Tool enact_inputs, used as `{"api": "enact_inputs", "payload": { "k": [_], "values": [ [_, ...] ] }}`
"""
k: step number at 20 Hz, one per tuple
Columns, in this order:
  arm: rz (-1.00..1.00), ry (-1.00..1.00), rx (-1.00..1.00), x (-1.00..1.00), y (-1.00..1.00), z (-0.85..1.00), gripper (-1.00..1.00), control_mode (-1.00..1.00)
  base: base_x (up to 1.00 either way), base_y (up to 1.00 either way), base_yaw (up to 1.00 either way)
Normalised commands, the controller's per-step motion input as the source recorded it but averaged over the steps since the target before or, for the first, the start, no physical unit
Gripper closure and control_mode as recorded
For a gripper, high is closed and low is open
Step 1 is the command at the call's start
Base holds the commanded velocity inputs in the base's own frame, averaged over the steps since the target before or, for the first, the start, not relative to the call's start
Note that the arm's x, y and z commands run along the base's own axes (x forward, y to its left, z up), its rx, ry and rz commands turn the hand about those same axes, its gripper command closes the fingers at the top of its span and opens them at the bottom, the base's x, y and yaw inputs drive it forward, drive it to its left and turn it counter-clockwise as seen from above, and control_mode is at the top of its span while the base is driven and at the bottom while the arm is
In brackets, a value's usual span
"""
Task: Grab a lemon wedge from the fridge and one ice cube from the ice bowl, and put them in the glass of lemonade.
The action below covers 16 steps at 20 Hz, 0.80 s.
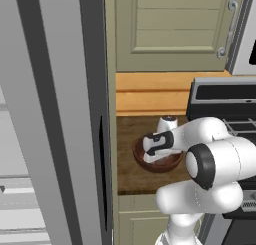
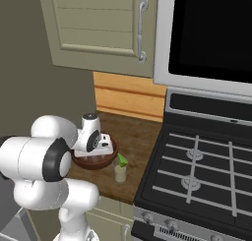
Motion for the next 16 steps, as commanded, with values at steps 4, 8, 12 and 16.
{"api": "enact_inputs", "payload": {
  "k": [4, 8, 12, 16],
  "values": [
    [0.0, 0.22, -0.05, 0.0, 0.01, 0.0, -1.0, -1.0, 0.0, 0.0, 0.0],
    [0.0, 0.27, -0.02, -0.03, 0.0, 0.0, -1.0, -1.0, 0.0, 0.0, 0.0],
    [0.0, 0.21, -0.03, -0.09, 0.0, -0.04, -1.0, -1.0, 0.0, 0.0, 0.0],
    [0.0, 0.0, 0.0, -0.07, 0.01, 0.0, -1.0, -1.0, 0.0, 0.0, 0.0]
  ]
}}
